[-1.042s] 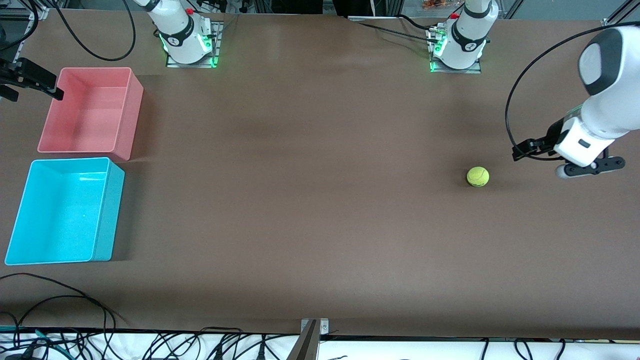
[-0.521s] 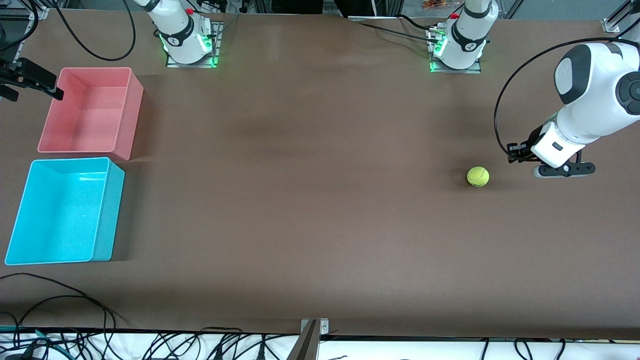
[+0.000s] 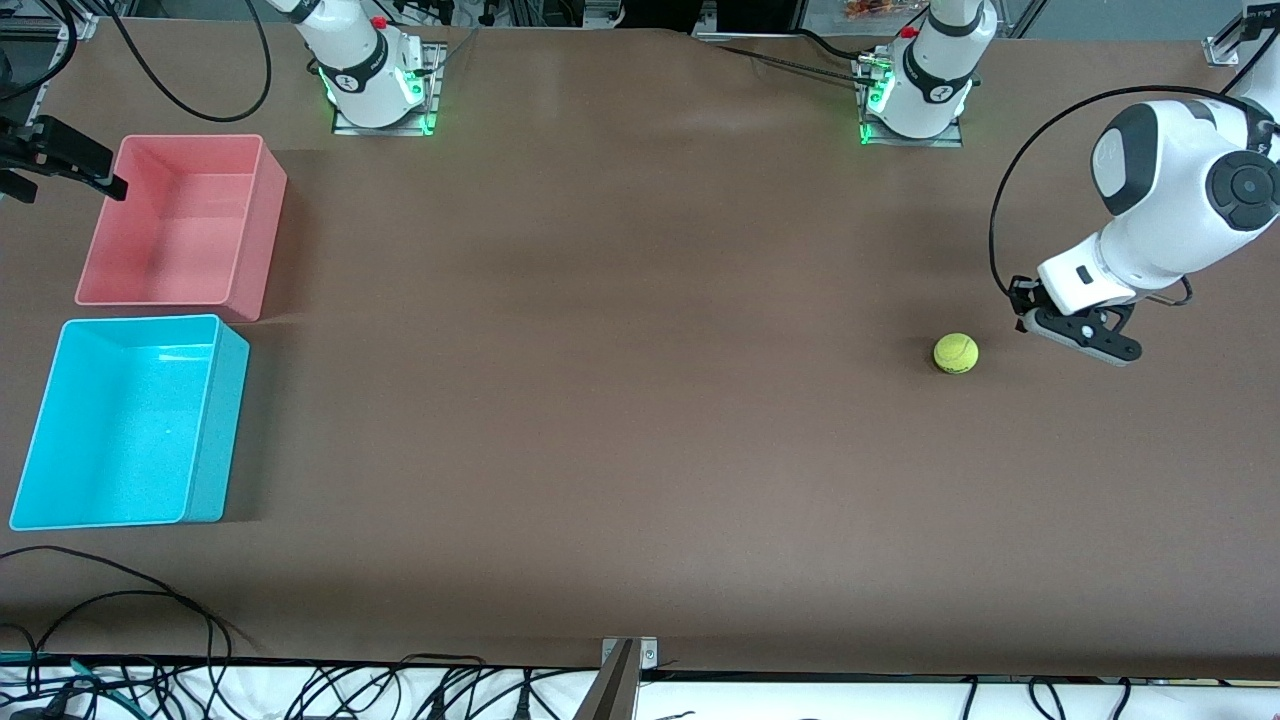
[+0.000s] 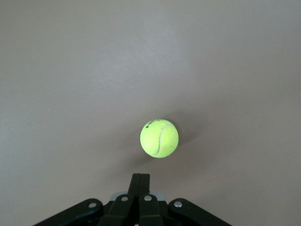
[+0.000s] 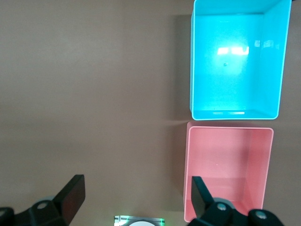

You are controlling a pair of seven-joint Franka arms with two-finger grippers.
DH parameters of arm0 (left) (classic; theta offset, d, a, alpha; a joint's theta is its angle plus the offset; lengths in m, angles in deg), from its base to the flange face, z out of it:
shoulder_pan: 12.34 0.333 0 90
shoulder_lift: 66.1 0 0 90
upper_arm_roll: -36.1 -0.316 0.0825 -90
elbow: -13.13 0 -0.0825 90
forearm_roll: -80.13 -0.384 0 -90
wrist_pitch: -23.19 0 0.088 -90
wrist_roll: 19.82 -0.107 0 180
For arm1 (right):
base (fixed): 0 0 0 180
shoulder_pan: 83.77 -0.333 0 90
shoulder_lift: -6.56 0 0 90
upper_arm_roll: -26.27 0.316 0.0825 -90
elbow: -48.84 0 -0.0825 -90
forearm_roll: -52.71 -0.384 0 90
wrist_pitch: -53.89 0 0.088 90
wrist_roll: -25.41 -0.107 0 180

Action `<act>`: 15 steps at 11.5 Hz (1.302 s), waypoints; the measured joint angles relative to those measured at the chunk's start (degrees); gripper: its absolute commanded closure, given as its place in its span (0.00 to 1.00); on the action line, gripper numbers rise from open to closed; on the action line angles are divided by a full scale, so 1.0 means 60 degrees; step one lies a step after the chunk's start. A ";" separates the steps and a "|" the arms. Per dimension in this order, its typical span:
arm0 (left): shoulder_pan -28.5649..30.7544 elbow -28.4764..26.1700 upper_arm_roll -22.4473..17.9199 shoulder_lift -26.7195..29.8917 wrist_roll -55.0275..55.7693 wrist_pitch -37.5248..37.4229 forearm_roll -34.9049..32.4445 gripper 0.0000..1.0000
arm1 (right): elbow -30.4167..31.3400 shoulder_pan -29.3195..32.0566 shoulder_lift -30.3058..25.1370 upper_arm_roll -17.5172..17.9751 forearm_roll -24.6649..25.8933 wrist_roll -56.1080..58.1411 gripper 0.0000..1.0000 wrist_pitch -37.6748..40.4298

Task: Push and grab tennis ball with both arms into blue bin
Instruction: 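Move the left gripper down beside the tennis ball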

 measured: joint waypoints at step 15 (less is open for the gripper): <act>0.0597 -0.0673 -0.0167 -0.1227 -1.0041 0.1585 -0.0005 1.00 | 0.0000 0.0001 0.0000 -0.0002 0.0000 0.0000 0.00 0.0000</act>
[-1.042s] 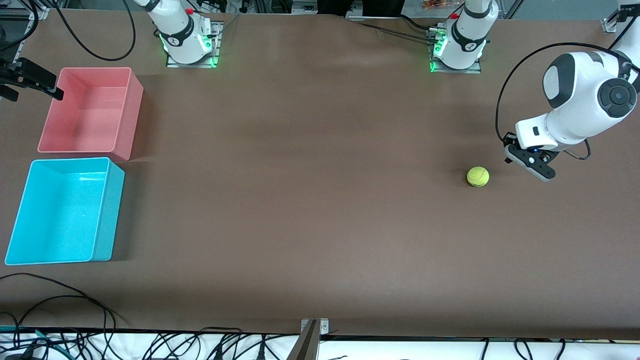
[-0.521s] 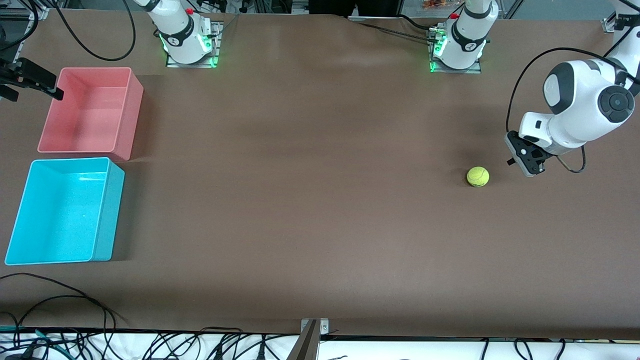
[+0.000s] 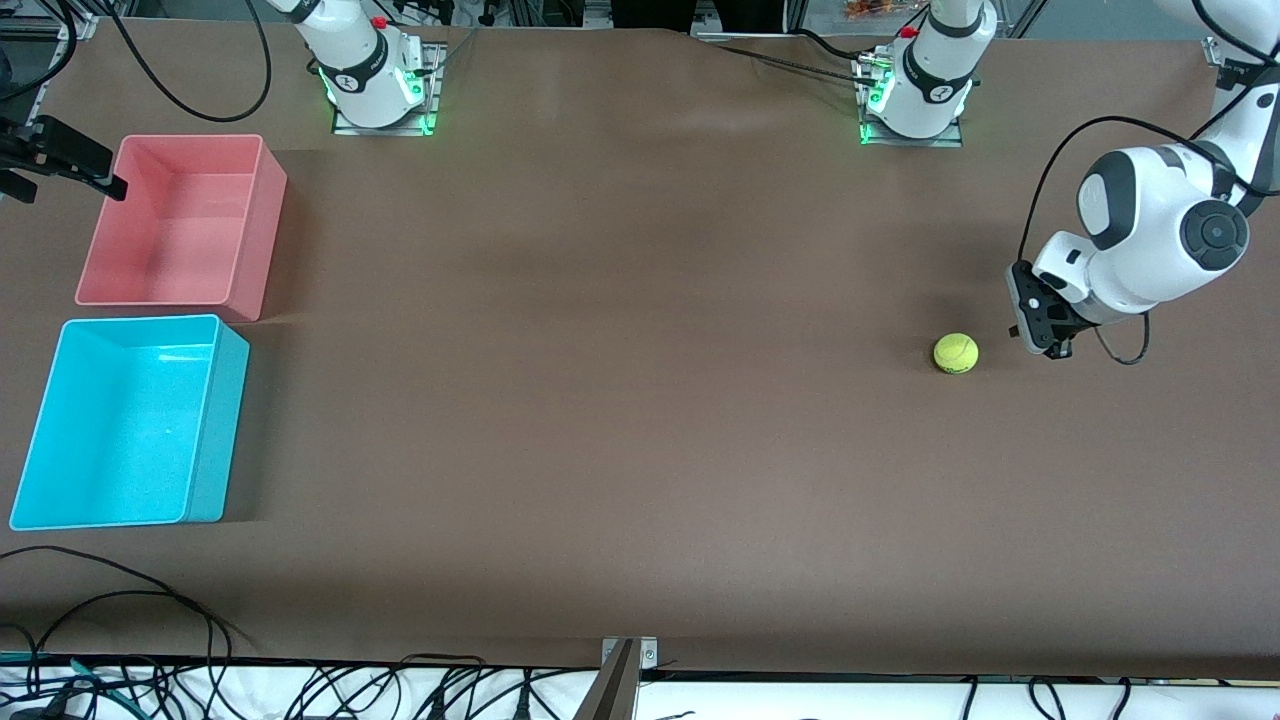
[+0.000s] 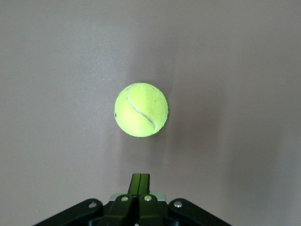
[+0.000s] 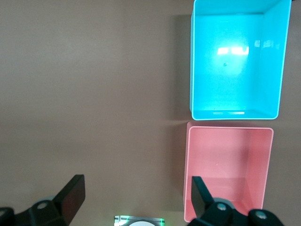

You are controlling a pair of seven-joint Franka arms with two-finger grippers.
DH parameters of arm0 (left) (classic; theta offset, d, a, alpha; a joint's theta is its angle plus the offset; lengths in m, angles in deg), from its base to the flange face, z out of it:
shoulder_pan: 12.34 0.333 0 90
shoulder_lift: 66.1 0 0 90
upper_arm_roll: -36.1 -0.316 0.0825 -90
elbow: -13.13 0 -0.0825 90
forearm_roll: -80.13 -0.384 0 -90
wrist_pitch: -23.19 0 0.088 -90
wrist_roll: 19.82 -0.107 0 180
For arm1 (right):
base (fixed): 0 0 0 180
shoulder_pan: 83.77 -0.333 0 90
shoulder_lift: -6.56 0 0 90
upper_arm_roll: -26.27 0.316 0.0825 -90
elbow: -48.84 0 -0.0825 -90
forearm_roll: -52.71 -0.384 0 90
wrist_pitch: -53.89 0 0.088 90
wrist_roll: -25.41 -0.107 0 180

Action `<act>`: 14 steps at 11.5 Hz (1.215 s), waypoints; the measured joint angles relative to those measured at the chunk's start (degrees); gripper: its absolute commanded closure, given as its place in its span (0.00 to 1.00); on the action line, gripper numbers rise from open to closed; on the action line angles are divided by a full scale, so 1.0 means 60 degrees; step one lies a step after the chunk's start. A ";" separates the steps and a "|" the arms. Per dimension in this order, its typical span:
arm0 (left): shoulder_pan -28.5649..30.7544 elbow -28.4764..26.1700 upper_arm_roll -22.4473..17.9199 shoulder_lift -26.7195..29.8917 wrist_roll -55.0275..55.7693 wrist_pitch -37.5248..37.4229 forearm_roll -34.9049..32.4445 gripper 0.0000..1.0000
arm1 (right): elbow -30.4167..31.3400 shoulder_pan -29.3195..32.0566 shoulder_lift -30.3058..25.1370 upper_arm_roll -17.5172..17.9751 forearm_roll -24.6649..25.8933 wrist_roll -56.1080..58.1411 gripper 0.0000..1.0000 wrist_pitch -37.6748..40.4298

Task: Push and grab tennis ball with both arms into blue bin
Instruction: 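Move the left gripper down beside the tennis ball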

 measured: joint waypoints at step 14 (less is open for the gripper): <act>-0.0037 0.0182 -0.0142 -0.1853 -0.0681 0.1500 0.0001 1.00 | 0.0000 0.0000 0.0000 0.0000 0.0000 0.0000 0.00 0.0000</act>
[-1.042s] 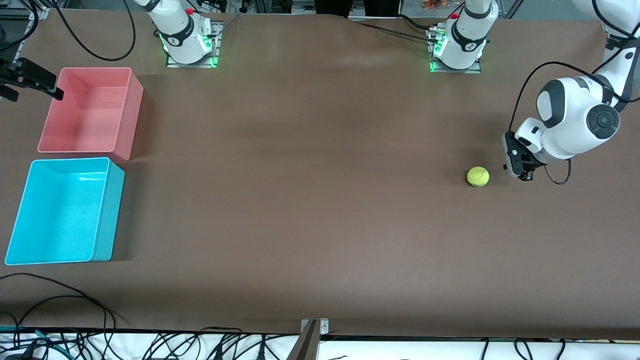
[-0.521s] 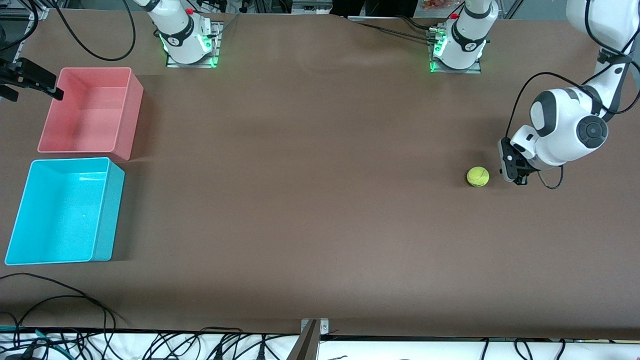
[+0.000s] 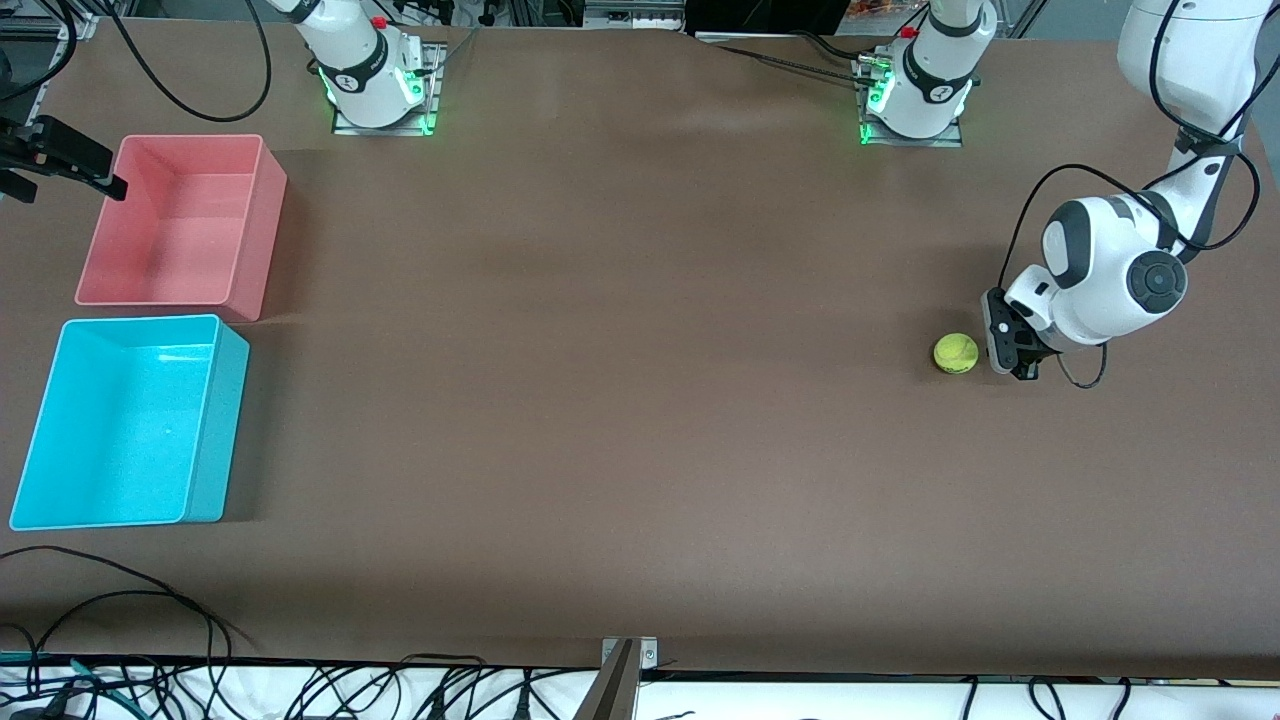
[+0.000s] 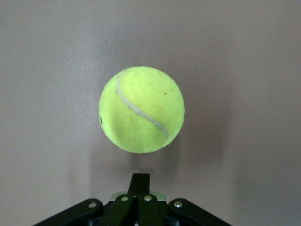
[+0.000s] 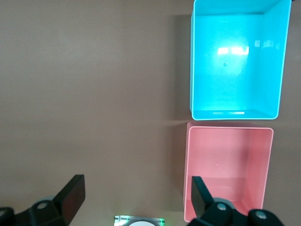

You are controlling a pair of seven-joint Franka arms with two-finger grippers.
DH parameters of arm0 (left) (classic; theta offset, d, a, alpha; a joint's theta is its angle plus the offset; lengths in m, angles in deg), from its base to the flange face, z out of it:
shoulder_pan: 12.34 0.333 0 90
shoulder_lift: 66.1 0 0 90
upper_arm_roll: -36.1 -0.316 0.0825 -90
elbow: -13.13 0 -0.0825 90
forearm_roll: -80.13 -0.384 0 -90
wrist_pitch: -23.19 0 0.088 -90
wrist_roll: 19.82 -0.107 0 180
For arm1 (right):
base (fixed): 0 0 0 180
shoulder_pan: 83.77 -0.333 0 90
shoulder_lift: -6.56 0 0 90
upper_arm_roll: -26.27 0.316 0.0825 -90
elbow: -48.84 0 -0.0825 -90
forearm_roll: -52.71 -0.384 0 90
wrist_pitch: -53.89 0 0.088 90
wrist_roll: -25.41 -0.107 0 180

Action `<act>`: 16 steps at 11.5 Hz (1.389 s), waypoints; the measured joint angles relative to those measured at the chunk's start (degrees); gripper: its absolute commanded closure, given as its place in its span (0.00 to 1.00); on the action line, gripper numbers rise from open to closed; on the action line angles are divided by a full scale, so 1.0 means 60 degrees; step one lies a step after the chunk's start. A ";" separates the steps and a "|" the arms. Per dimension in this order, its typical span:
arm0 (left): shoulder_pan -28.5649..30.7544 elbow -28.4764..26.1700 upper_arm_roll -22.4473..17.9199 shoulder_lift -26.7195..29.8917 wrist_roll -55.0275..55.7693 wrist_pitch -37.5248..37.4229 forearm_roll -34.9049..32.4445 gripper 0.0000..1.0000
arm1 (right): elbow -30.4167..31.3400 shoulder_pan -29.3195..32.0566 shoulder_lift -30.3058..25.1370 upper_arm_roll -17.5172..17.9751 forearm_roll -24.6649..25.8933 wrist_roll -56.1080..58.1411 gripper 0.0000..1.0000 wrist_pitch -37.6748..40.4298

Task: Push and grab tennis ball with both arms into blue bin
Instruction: 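Push the tennis ball with the left gripper toward the bins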

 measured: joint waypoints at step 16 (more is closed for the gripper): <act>-0.2252 0.0709 0.0827 -0.0740 0.4299 0.0495 0.1640 0.98 | 0.0016 0.0000 0.0008 0.0000 0.0000 0.0000 0.00 0.0053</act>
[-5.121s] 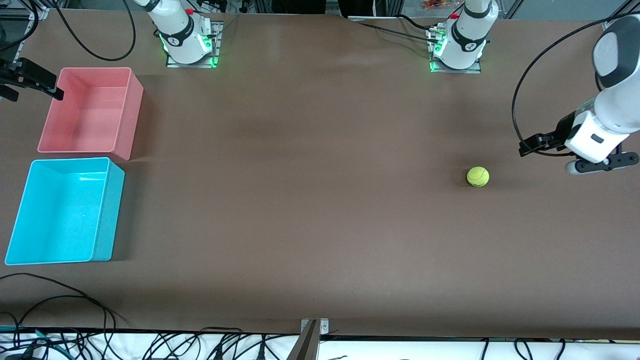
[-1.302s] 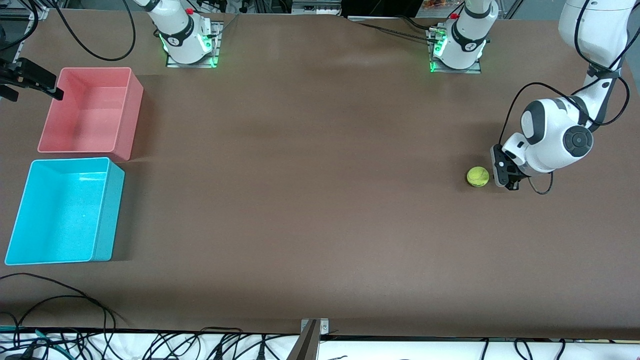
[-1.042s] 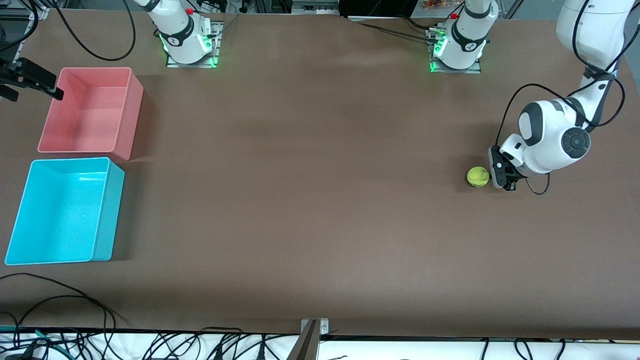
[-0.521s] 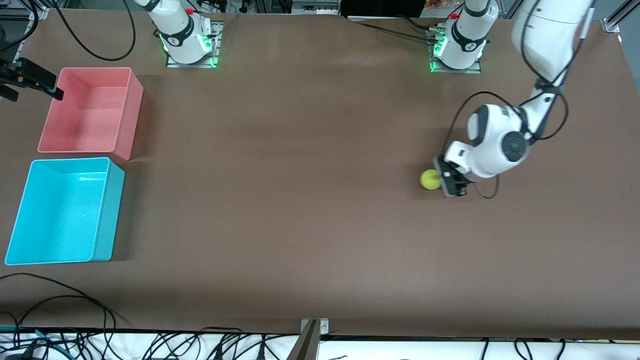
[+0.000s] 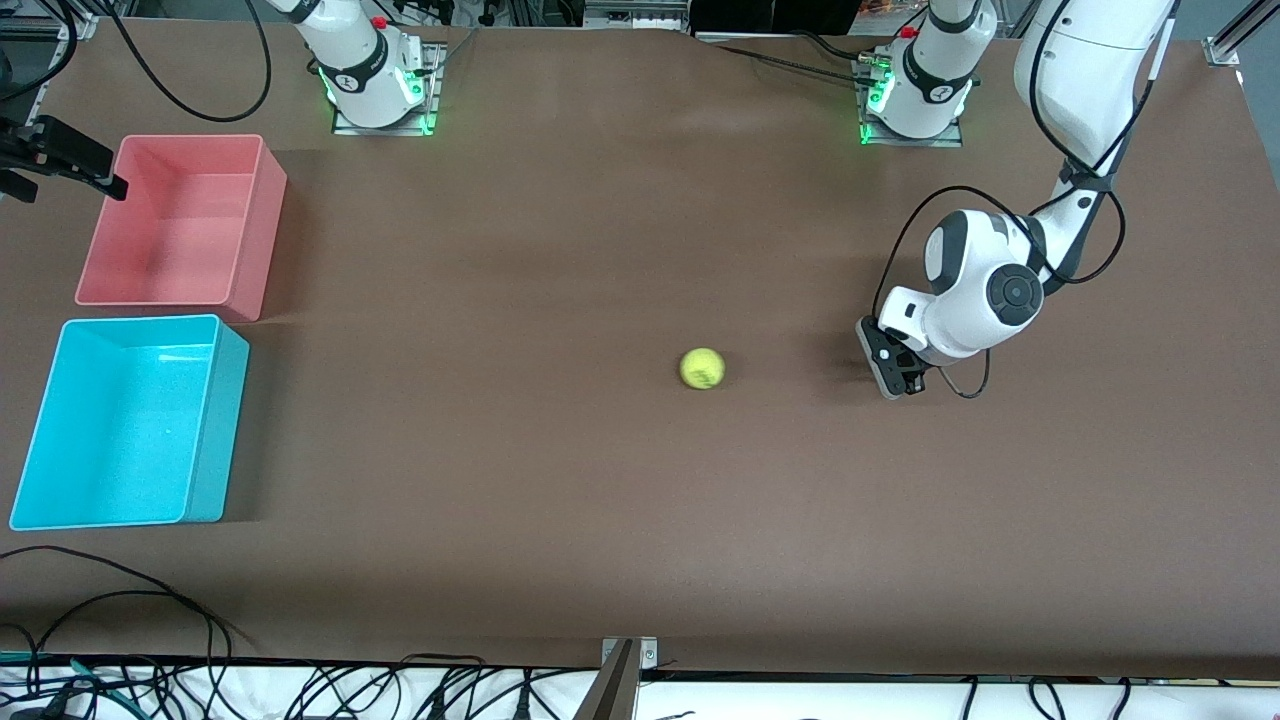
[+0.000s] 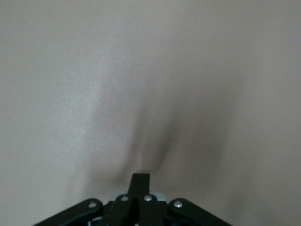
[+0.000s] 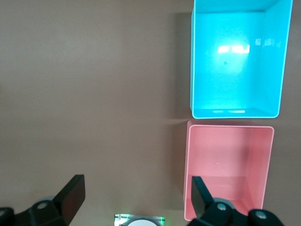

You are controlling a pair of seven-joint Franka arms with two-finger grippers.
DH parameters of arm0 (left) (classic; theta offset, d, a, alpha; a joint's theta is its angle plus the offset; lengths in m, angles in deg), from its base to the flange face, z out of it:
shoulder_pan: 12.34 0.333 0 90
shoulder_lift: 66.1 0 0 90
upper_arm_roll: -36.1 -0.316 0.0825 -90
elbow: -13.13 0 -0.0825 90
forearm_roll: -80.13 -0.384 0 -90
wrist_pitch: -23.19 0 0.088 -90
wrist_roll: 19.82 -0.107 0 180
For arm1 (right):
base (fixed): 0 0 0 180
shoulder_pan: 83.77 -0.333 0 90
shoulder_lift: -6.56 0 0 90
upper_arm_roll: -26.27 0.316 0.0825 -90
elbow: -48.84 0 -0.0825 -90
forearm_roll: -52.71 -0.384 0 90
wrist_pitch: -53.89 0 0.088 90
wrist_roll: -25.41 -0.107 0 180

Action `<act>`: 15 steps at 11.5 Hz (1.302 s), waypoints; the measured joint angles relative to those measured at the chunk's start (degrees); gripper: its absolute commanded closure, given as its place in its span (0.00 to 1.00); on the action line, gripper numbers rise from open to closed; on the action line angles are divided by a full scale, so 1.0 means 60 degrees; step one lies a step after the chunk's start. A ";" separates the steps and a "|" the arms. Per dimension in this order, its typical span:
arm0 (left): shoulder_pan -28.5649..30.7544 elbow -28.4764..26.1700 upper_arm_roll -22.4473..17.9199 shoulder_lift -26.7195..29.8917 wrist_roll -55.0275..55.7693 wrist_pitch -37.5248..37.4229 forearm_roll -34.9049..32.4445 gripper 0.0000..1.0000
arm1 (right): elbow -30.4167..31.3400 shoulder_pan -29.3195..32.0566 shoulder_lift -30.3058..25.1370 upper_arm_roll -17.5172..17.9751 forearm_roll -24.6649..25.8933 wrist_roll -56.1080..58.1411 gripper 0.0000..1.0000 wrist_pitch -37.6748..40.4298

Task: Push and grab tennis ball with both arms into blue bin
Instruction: 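Push the tennis ball with the left gripper toward the bins, then reach the right gripper toward the rolling ball while the left gripper withdraws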

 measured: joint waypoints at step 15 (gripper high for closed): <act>0.0530 0.0056 -0.0556 0.0082 -0.0619 -0.0014 0.0000 0.00 | 0.7411 -0.0064 -0.0276 0.0400 -0.0011 0.0006 0.00 -0.6496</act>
